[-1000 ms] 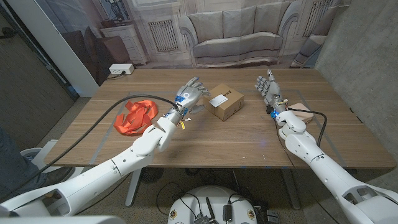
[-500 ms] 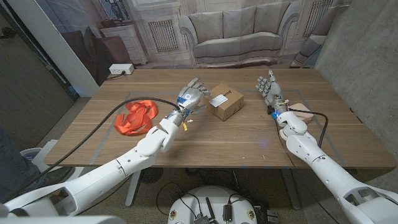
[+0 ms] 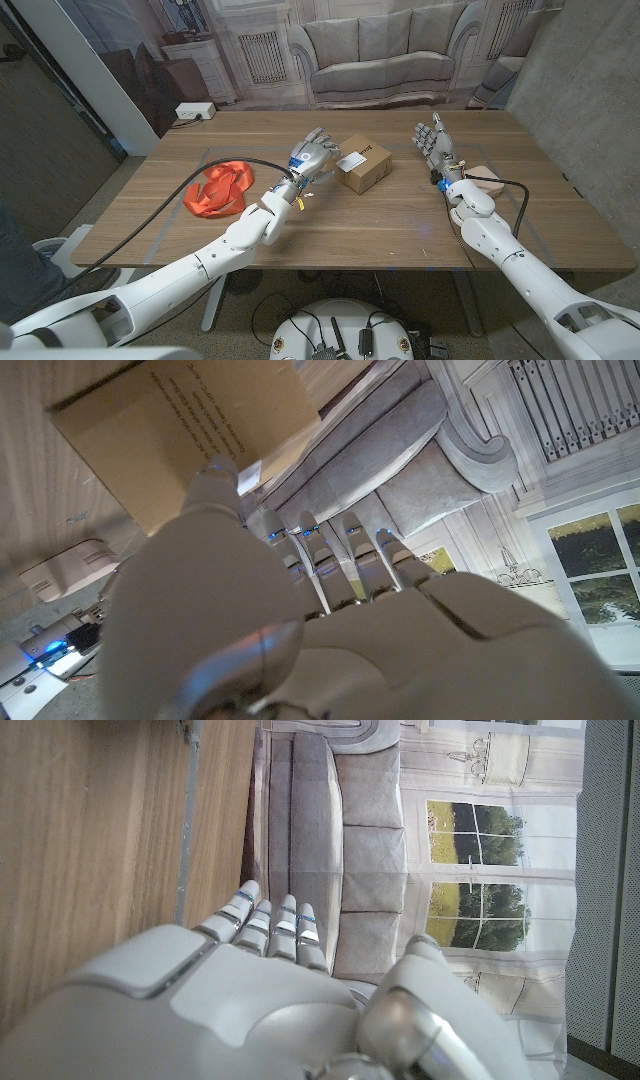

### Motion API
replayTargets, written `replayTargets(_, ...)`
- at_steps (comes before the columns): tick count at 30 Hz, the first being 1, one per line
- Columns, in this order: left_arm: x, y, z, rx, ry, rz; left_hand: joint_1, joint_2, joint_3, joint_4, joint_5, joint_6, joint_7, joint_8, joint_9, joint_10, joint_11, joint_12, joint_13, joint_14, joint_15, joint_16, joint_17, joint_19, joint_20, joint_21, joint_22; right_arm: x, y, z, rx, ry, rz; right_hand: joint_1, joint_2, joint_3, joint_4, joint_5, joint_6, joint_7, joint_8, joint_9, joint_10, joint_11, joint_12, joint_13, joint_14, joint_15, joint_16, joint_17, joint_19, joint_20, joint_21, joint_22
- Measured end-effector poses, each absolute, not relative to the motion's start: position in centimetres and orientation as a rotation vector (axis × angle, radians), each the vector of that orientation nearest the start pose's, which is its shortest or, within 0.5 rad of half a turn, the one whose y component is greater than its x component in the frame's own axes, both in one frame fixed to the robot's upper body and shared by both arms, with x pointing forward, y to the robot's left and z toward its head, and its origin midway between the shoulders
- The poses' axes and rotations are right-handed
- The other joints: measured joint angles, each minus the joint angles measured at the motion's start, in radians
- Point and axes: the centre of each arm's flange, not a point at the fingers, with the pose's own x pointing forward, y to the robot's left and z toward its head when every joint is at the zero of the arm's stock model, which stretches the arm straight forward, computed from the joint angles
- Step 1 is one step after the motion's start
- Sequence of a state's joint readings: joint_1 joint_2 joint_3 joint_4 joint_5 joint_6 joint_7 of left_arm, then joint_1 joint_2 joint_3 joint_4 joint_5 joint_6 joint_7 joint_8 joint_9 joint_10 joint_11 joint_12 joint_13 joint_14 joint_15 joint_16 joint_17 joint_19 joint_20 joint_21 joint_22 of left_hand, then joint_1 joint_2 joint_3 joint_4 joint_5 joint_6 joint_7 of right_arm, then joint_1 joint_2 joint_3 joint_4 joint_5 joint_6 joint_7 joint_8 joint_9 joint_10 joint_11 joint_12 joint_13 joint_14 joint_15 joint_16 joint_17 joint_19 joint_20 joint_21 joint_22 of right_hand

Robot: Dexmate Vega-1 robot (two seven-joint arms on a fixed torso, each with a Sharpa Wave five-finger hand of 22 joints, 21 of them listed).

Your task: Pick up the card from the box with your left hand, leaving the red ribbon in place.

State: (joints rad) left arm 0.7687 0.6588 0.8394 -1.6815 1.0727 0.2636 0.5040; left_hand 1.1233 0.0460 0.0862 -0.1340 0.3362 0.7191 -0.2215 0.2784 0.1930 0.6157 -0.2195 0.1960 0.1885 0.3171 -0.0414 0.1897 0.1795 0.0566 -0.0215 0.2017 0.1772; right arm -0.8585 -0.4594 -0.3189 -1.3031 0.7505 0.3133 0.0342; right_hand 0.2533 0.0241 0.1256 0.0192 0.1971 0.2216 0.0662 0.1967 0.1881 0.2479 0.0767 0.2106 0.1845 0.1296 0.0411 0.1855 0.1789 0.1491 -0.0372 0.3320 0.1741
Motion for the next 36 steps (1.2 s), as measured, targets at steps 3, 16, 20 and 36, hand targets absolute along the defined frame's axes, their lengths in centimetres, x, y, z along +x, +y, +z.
replayTargets(3, 57.4, 12.0, -2.7, 1.636, -1.135, 0.346, 0.0, 0.0, -0.002, 0.002, -0.004, 0.0, 0.0, 0.0, 0.0, 0.0, 0.0, -0.002, 0.0, 0.0, 0.0, 0.0, 0.0, 0.0, 0.0, 0.0, 0.0, 65.1, -29.6, -2.6, 0.212, -0.621, 0.19, 0.0, 0.0, 0.0, 0.0, 0.0, 0.0, 0.0, 0.0, 0.0, 0.0, 0.0, 0.0, 0.0, 0.0, 0.0, 0.0, 0.0, 0.0, 0.0, 0.0, 0.0)
replayTargets(16, 58.0, 11.3, -2.9, 1.638, -1.133, 0.329, 0.0, 0.0, -0.002, 0.002, -0.007, 0.0, 0.0, -0.006, 0.0, 0.0, 0.0, -0.002, 0.0, 0.0, 0.0, 0.0, 0.0, 0.0, 0.0, 0.0, 0.0, 65.4, -29.7, -2.8, 0.22, -0.62, 0.191, 0.003, 0.003, 0.0, 0.0, 0.0, 0.0, 0.0, 0.0, 0.0, 0.0, 0.0, 0.0, 0.0, 0.0, 0.0, 0.0, 0.0, 0.0, 0.0, -0.007, 0.0)
replayTargets(20, 58.2, 11.2, -2.9, 1.638, -1.131, 0.327, 0.0, 0.0, -0.004, 0.004, -0.011, 0.0, 0.0, -0.006, 0.005, 0.0, 0.0, -0.002, 0.0, 0.0, 0.0, 0.0, 0.0, 0.0, 0.0, 0.0, 0.0, 65.4, -29.7, -2.9, 0.223, -0.621, 0.192, 0.003, 0.003, 0.0, 0.0, 0.0, 0.0, 0.0, 0.0, 0.0, 0.0, 0.0, 0.0, 0.0, 0.0, 0.0, 0.0, 0.0, 0.0, 0.0, -0.007, 0.0)
replayTargets(36, 58.7, 10.8, -3.1, 1.634, -1.123, 0.317, 0.004, -0.004, -0.006, 0.006, -0.011, 0.0, 0.0, -0.006, 0.005, -0.004, 0.004, -0.002, 0.0, 0.0, 0.0, 0.0, 0.0, -0.004, 0.004, 0.0, 0.0, 65.5, -30.0, -2.9, 0.225, -0.621, 0.189, 0.003, 0.003, -0.003, -0.003, 0.0, 0.0, 0.0, 0.0, 0.0, 0.0, 0.0, 0.0, 0.0, 0.0, 0.0, 0.0, 0.0, 0.003, 0.004, -0.011, 0.0)
